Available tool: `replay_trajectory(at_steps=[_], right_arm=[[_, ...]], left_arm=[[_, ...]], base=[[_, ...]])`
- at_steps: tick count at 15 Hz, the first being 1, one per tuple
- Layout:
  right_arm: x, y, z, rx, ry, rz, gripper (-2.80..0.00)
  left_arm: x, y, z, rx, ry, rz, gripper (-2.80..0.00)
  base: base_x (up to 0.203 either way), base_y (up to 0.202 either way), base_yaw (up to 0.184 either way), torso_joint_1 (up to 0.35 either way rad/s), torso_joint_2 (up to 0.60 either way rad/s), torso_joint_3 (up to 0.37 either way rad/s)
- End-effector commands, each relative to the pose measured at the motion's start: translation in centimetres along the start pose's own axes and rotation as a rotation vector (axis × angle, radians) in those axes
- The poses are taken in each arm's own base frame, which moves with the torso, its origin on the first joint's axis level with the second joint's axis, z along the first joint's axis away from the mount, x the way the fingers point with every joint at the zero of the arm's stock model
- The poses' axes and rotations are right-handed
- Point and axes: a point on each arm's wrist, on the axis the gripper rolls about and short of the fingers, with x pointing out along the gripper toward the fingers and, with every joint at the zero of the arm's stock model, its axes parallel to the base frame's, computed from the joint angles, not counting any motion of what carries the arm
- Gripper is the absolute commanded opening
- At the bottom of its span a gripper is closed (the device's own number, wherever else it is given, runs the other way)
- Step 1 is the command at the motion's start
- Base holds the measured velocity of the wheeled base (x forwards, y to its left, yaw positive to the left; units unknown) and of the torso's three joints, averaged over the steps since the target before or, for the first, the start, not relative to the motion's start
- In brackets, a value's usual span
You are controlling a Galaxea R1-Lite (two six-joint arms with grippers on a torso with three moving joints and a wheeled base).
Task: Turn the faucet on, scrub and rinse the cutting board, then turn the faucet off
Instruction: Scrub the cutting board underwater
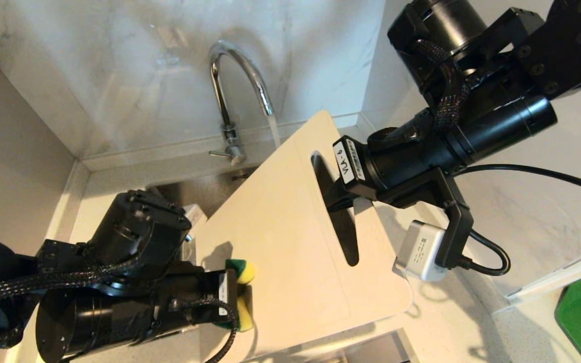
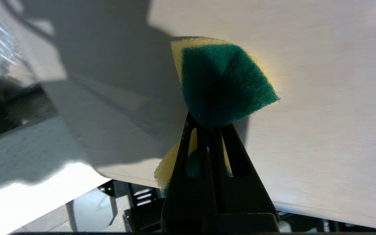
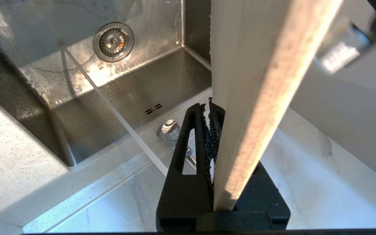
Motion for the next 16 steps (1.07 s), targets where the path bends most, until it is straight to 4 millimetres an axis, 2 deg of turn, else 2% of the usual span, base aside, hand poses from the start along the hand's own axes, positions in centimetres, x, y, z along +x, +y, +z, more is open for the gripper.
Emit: replay_trajectory(at_steps=[1, 7, 11, 16], right_arm=[[0.0, 0.0, 0.1, -0.013, -0.007, -0.004, -2.80], [-0.3, -0.1, 0.0, -0.018, 0.004, -0.014, -2.80], [-0.5, -0.2, -0.1, -0.021, 0.011, -0.017, -2.80], [-0.8, -0.3, 0.0, -0.024, 0.016, -0.020, -2.80]], left_arm=[[-0.1, 2.1, -0.5, -0.027, -0.007, 0.037, -2.80], [-1.5, 4.6, -1.7, -0.104, -0.010, 0.083, -2.80], [-3.3, 5.9, -2.7, -0.127, -0.017, 0.082, -2.80], [-4.5, 8.6, -4.5, -0.131, -0.067, 0.210, -2.80]], base=[[0.000, 0.000, 0.000, 0.000, 0.00, 0.000], [0.000, 0.000, 0.000, 0.000, 0.00, 0.000], [0.000, 0.000, 0.000, 0.000, 0.00, 0.000], [0.000, 0.000, 0.000, 0.000, 0.00, 0.000]])
